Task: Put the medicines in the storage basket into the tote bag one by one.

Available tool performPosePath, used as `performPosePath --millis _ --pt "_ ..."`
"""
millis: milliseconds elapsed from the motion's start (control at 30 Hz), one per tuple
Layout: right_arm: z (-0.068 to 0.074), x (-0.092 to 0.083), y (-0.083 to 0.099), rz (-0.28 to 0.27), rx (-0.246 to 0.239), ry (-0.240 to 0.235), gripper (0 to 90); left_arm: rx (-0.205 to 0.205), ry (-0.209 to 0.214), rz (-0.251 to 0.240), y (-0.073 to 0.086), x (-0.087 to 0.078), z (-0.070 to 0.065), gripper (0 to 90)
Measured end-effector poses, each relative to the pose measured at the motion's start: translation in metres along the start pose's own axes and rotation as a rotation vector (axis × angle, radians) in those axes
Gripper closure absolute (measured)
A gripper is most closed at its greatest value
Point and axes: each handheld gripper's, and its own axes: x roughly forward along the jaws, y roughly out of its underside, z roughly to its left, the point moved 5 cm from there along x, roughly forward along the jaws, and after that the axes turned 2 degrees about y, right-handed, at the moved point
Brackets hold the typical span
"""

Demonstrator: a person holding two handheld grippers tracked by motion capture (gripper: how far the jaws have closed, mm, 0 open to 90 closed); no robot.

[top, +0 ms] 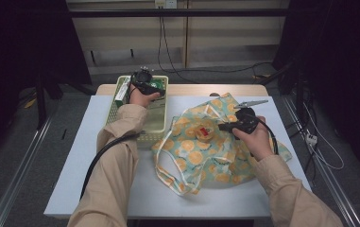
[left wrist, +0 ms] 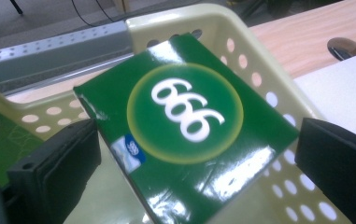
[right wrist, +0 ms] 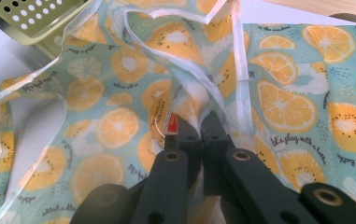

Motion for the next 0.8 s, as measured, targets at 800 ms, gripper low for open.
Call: performPosePath --millis 800 --pt "0.006 -0.001 -0.001 -0.002 -0.020 0.001 89.3 -0.039 -0.036 0.032 0.010 -0.027 0.024 10.2"
